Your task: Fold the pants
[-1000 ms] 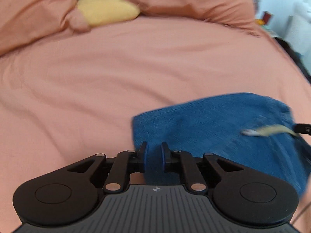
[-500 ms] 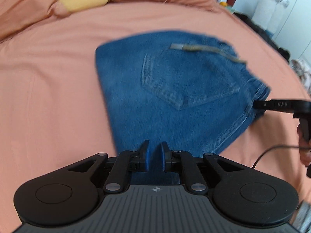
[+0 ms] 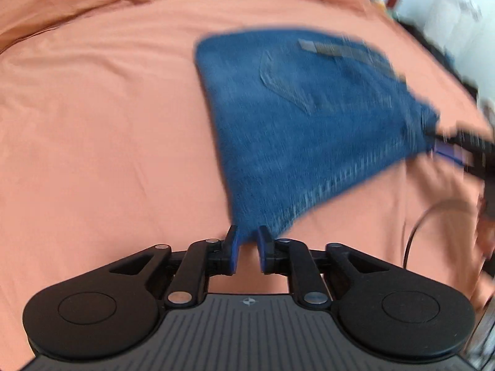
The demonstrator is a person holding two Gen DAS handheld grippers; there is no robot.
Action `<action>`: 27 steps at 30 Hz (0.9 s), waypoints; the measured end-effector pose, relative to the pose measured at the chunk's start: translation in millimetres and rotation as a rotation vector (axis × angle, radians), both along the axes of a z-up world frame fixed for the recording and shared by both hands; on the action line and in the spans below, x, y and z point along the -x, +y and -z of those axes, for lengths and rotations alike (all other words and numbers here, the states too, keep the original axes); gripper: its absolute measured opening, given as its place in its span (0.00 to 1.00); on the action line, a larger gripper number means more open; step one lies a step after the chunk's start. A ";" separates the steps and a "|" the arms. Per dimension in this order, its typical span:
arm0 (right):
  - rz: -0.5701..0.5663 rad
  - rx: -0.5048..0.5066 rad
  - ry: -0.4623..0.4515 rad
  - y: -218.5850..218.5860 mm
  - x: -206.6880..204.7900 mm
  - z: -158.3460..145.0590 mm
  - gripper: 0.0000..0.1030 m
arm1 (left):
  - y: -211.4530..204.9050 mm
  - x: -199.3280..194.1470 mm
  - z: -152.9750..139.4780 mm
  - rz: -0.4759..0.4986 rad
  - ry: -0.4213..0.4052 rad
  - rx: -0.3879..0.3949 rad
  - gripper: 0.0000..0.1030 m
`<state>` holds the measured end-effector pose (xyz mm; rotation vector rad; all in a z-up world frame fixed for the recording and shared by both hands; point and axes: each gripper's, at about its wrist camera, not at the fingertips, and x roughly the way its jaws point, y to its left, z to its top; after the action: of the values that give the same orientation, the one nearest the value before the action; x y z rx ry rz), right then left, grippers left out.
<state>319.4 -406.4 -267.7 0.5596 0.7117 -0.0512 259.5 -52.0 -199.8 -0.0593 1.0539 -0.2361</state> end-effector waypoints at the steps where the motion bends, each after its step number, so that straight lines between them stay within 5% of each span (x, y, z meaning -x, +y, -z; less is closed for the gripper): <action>1: 0.010 -0.023 -0.009 -3.0 3.6 -0.1 0.51 | 6.5 -2.7 -4.6 -0.039 -0.011 0.036 0.30; 4: 0.054 -0.095 -0.035 -14.7 7.8 0.6 0.68 | 17.8 -17.7 -13.0 -0.129 -0.035 0.111 0.48; 11: 0.119 -0.138 -0.052 -35.8 -14.6 11.4 0.70 | 17.1 -72.9 -13.7 -0.179 -0.028 0.162 0.60; 27: 0.073 -0.323 -0.061 -59.9 -40.7 50.6 0.51 | 6.4 -140.7 20.5 -0.139 0.042 0.129 0.72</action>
<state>360.2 -466.3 -318.3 0.8930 0.6433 0.0133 400.2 -45.6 -220.3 -0.2538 1.0703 -0.1774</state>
